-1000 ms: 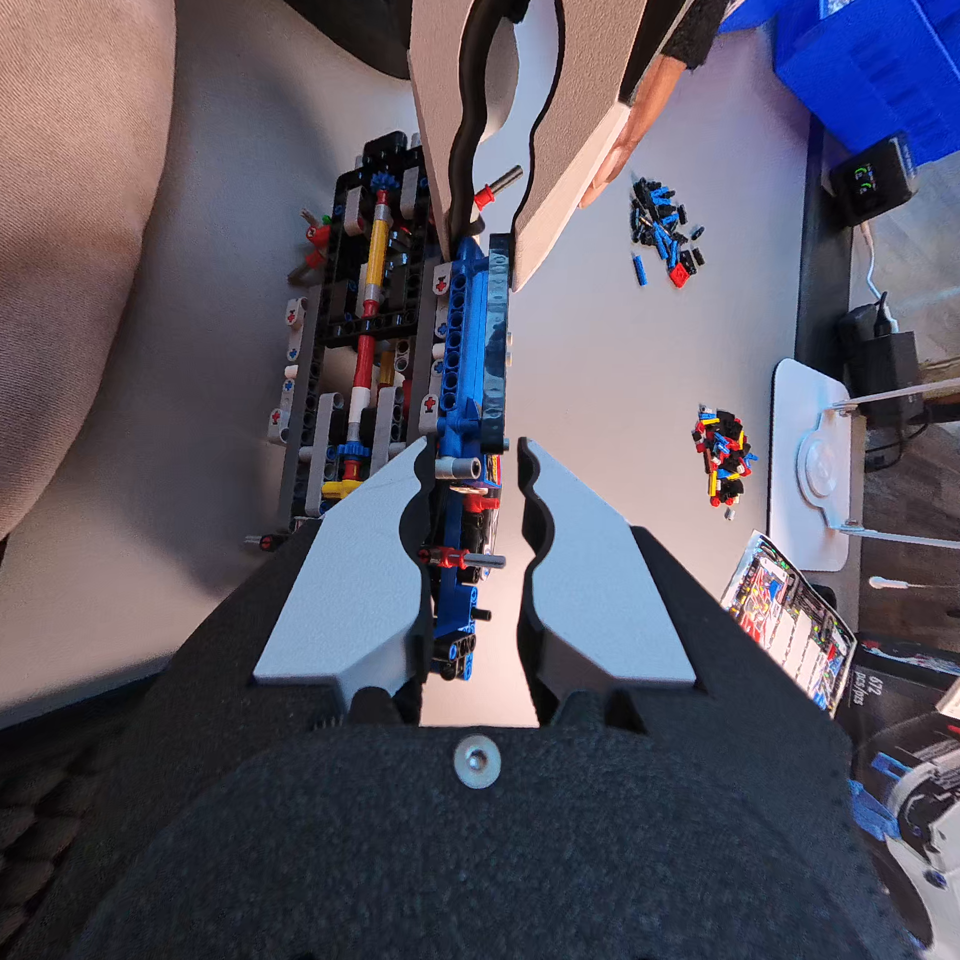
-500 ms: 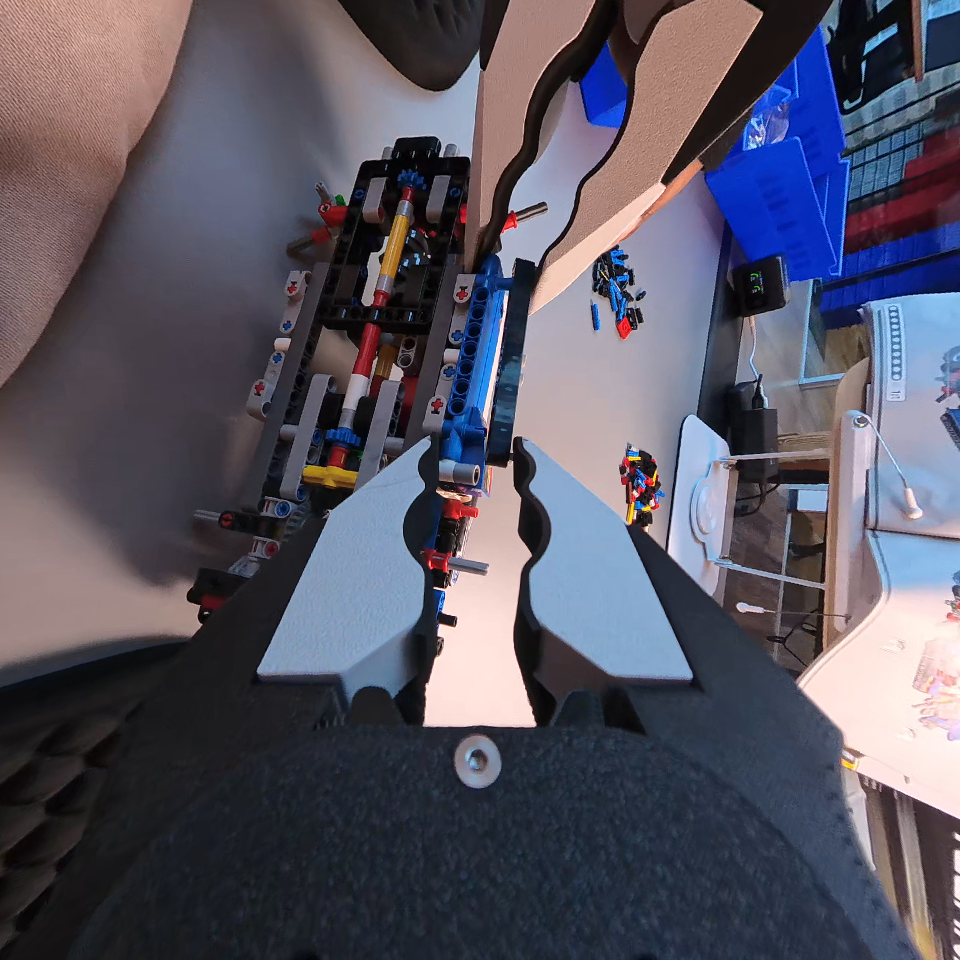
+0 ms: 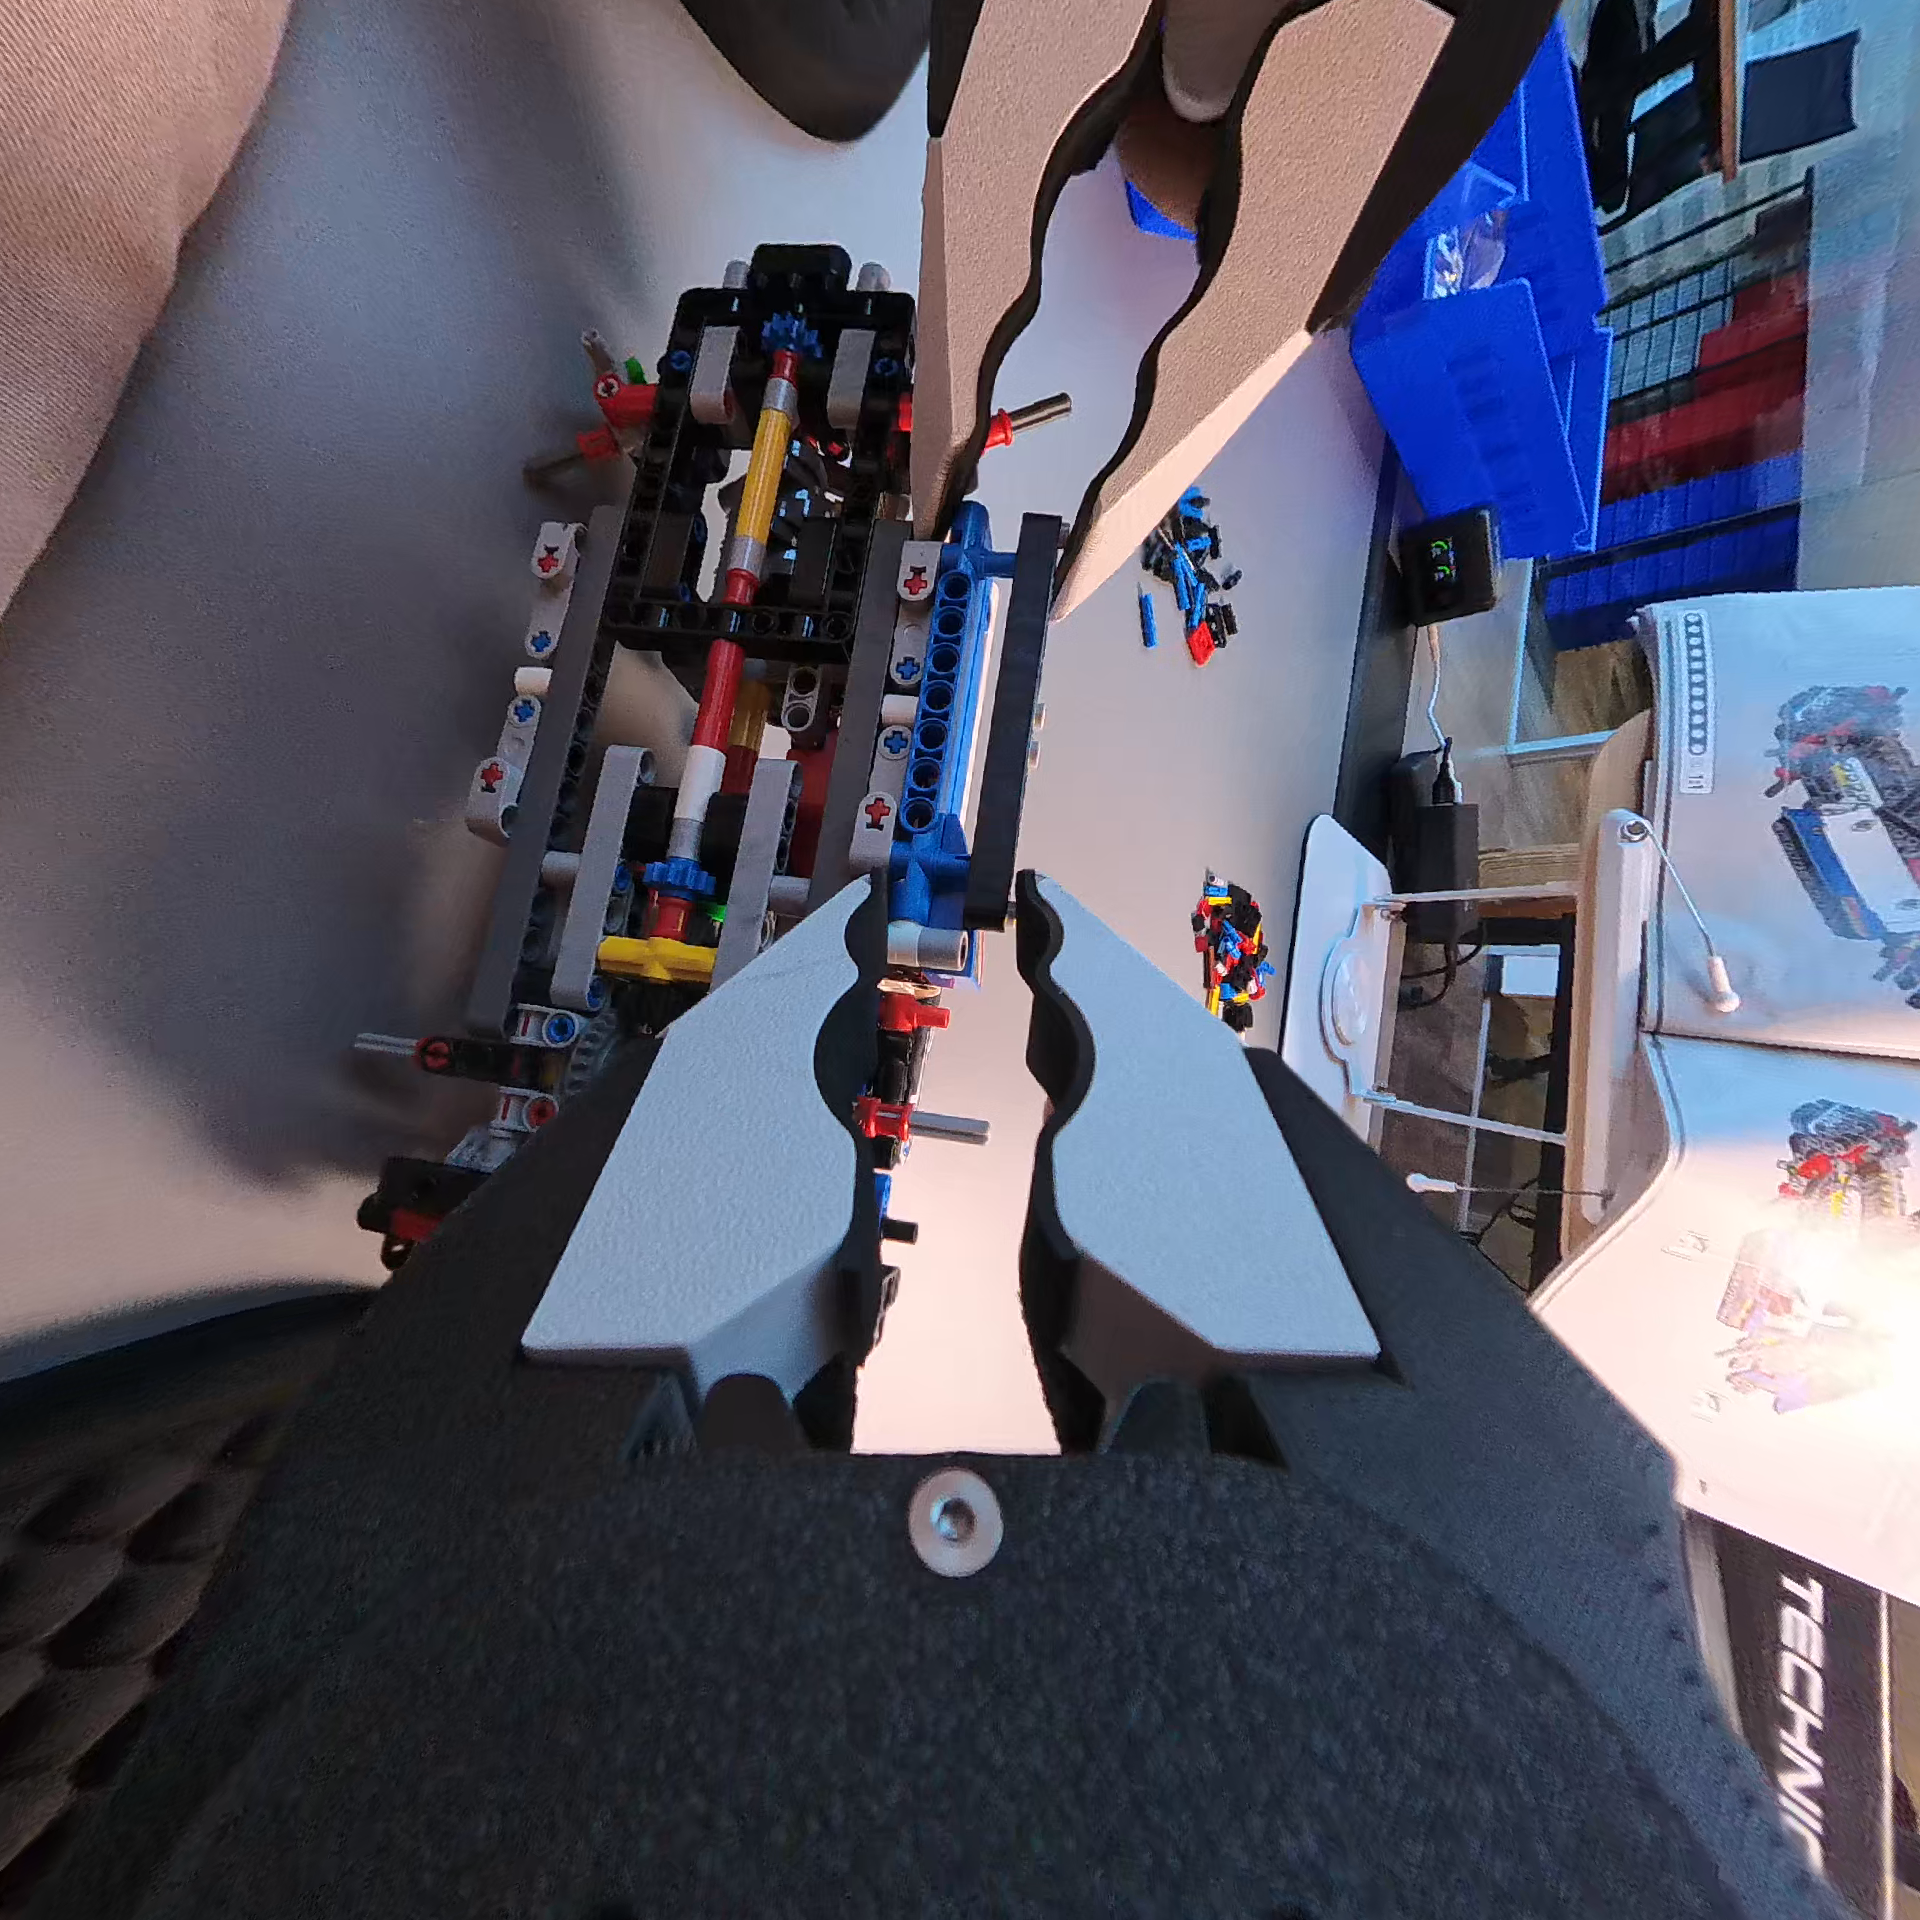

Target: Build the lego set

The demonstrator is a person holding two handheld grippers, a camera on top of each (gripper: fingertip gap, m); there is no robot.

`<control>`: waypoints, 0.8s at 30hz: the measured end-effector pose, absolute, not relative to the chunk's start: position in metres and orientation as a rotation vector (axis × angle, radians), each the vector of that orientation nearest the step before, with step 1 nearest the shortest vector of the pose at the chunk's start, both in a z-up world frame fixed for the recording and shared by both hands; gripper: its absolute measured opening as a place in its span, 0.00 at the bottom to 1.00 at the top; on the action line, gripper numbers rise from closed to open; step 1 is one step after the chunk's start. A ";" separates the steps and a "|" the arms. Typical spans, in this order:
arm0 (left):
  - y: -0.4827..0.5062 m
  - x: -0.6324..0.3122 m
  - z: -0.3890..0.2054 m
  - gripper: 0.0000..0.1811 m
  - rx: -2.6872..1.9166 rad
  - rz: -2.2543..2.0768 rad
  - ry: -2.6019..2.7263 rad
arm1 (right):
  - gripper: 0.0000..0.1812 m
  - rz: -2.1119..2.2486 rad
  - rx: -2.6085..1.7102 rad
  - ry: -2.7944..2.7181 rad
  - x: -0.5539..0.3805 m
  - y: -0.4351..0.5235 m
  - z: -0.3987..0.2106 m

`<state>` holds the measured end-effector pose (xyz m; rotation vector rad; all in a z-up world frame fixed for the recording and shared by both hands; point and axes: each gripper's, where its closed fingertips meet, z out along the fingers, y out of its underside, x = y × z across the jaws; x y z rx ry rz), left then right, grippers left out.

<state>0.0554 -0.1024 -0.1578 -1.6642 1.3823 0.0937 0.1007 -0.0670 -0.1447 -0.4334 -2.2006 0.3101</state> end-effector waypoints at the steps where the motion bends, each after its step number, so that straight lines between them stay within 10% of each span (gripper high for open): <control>1: -0.103 0.056 -0.158 0.13 -1.660 0.091 1.375 | 0.12 0.319 -0.441 -2.205 0.101 -0.067 -0.145; 24: -0.099 0.053 -0.160 0.13 -1.690 0.073 1.298 | 0.12 0.247 -0.468 -2.270 0.098 -0.063 -0.145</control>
